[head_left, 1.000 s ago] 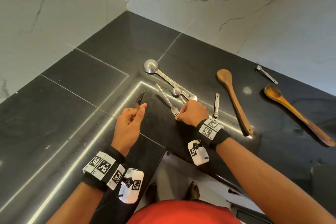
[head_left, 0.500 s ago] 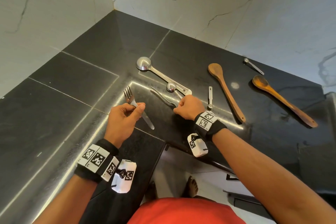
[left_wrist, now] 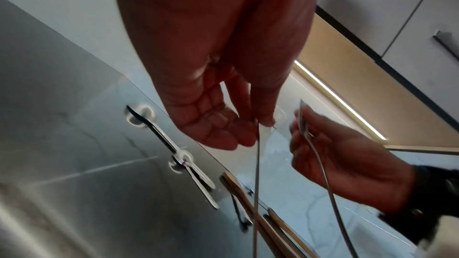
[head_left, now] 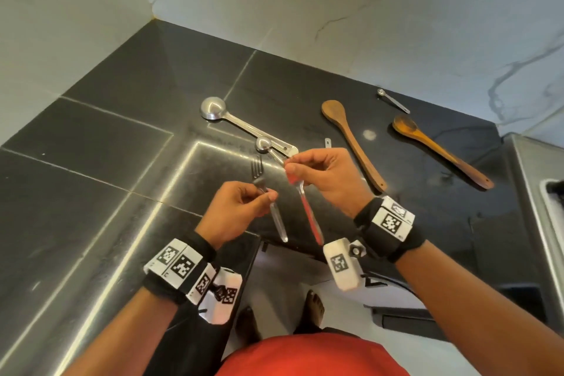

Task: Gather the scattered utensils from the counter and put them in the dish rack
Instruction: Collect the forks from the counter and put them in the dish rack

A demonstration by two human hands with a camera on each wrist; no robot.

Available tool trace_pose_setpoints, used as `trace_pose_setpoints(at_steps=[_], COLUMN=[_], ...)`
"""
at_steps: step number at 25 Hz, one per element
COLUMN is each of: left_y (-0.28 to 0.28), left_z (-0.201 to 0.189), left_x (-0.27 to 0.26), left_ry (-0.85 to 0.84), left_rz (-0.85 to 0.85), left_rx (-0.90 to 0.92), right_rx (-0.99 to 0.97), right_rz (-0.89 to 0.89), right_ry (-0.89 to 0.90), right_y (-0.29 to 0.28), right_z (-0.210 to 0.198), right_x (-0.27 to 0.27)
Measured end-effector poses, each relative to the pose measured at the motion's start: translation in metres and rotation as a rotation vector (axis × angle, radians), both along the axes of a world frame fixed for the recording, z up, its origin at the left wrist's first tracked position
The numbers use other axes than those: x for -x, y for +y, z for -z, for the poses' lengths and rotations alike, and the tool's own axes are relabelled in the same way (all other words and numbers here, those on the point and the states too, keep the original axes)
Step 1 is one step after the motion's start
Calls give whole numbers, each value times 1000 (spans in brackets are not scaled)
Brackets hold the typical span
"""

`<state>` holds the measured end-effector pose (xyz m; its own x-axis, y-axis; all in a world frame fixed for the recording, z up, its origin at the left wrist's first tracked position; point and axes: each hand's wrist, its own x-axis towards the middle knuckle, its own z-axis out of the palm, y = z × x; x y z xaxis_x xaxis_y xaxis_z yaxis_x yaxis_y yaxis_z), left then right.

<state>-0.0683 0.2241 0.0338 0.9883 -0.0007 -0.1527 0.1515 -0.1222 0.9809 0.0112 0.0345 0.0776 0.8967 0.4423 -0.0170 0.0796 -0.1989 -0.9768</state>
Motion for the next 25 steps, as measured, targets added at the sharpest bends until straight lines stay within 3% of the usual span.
trace_pose_setpoints(at_steps=[5, 8, 15, 18, 22, 25], left_y=[-54, -76, -150, -196, -286, -361], left_z=[6, 8, -6, -21, -46, -71], left_x=[-2, -5, -16, -28, -36, -36], left_ry=[100, 107, 108, 70, 20, -6], left_rz=[213, 278, 327, 259, 246, 279], left_rx=[150, 116, 95, 142, 291, 387], right_rx=[-87, -82, 133, 231, 162, 157], right_rz=[192, 300, 378, 302, 227, 299], right_ry=[-58, -73, -173, -111, 46, -33], right_y=[-17, -41, -115, -172, -267, -332], right_z=[28, 35, 26, 15, -1, -23], right_x=[15, 27, 41, 51, 85, 95])
